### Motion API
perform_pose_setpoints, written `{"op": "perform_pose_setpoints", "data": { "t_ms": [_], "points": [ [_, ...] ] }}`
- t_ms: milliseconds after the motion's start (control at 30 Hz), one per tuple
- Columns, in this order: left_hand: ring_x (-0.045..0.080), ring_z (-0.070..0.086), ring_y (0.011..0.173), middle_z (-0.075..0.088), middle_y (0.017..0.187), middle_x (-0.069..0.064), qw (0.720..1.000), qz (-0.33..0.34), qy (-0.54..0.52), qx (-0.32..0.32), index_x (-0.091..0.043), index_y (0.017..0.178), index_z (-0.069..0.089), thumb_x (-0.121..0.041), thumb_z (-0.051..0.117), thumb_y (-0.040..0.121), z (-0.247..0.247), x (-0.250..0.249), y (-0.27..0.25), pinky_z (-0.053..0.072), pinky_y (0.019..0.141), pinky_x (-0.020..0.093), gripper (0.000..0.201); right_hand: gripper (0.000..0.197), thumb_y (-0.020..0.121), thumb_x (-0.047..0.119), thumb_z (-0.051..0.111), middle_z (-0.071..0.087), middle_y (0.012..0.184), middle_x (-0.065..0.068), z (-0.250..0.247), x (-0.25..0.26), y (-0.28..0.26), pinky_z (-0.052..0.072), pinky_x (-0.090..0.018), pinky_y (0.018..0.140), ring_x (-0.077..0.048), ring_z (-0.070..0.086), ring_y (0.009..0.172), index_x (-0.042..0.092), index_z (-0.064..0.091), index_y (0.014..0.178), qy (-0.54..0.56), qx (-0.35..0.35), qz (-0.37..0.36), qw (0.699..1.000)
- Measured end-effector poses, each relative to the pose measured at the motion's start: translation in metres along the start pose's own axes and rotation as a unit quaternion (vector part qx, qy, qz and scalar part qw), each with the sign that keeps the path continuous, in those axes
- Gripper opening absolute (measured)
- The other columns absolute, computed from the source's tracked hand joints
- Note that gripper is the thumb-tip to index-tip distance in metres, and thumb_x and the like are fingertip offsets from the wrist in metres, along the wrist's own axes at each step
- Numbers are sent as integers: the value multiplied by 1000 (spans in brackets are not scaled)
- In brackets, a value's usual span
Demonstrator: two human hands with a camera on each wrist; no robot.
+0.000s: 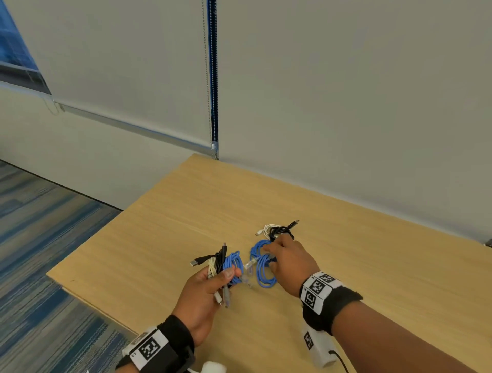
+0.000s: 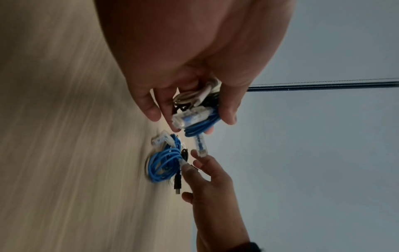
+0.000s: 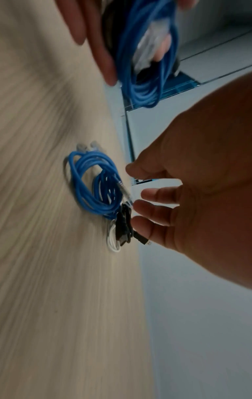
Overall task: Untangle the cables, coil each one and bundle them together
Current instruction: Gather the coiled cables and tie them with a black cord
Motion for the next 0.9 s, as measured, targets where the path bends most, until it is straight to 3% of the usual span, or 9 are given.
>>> {"op": "perform_pose_setpoints", "data": {
  "t_ms": [100,233,333,533,633,767,900],
  "points": [
    [32,64,101,75,112,19,1000,-3,-2,3,13,119,60,-21,75,82,-10,0,3,50,84,36,53,54,97,25,56,36,141,-4,8,1,6,46,-45,99,-32,43,120,35,40,147,-86,32,11,996],
    [22,72,103,75,114,16,1000,-16,12,6,2,113,69,-26,76,76,-14,-3,6,49,86,36,46,36,98,30,54,44,132,-5,11,-2,7,43,-40,89,-31,47,114,30,52,134,-124,25,41,991],
    [25,71,107,76,112,14,999,-20,30,1,-2,107,72,-27,76,75,-13,-4,12,48,86,37,40,27,99,31,54,45,129,-4,9,-7,1,46,-36,86,-29,51,108,30,57,126,-70,30,39,996],
    [23,67,102,78,108,8,997,-21,71,-8,4,120,64,-26,75,83,5,8,17,44,98,45,48,26,100,29,51,48,122,2,-11,-4,-22,49,-34,82,-22,58,102,30,61,124,34,-8,-18,999],
    [21,66,112,78,110,4,995,-20,91,-16,-8,110,73,-27,77,82,20,14,13,40,102,50,35,25,100,27,55,49,122,2,-20,-2,-35,49,-35,84,-21,58,101,29,61,124,54,-23,-67,996],
    [21,66,113,78,109,1,995,0,90,-49,-18,95,79,-22,74,88,30,13,7,37,93,45,9,25,96,17,58,49,121,2,-33,-12,-53,44,-28,78,-20,58,96,27,63,119,69,-30,-107,991],
    [13,68,100,79,107,0,993,25,96,-72,-23,83,82,-17,71,91,40,12,3,43,82,37,14,27,93,11,61,50,119,2,-46,-26,-66,49,-33,80,-21,59,93,25,66,116,93,-36,-128,987]
  ]
}}
Point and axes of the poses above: each hand's wrist, its own y-axis towards the middle knuckle, its own z-axis out of the palm, x = y × z, the point moved 1 cm from there along y, towards the middle knuckle
